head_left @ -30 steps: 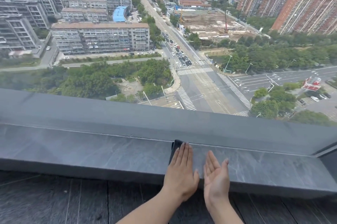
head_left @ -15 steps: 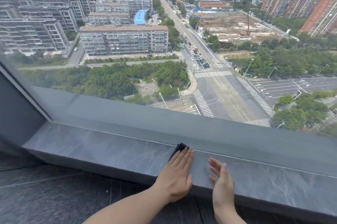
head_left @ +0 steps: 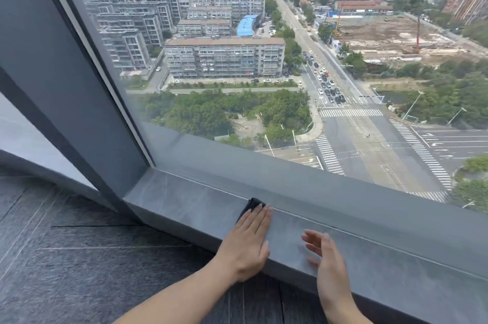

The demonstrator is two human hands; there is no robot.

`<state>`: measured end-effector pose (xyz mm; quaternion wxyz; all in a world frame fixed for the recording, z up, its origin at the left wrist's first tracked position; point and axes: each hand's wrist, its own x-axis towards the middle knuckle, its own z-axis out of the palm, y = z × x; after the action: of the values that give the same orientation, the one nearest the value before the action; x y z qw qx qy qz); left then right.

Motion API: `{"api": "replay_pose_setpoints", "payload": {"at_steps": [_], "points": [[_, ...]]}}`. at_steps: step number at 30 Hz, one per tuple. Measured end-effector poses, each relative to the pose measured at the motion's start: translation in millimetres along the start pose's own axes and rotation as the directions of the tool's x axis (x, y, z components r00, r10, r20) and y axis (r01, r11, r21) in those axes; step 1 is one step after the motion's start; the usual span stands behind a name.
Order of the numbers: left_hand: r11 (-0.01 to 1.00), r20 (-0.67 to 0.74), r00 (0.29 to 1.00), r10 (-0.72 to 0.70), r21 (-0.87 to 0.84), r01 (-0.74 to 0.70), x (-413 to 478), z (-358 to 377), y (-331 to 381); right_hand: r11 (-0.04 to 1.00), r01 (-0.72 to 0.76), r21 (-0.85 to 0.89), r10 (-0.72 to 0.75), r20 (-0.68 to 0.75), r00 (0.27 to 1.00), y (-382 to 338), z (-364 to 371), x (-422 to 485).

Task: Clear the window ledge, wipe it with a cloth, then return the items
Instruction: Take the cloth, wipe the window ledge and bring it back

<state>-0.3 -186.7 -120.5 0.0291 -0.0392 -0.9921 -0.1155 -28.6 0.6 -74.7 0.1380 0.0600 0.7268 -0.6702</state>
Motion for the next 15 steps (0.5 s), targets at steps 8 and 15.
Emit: {"api": "replay_pose_setpoints", "payload": {"at_steps": [8,15], "points": [[0.989,0.054,0.988,-0.147,0.012,0.147,-23,-34,-92,0.997,-0.070,0.039,0.063,0.144,0.988,10,8,8],[0.909,-0.092,0.914,-0.396,-0.178,0.376,-39,-52,-159,0.996,-0.069,0.063,0.056,0.181,0.982,5,11,3]]}}
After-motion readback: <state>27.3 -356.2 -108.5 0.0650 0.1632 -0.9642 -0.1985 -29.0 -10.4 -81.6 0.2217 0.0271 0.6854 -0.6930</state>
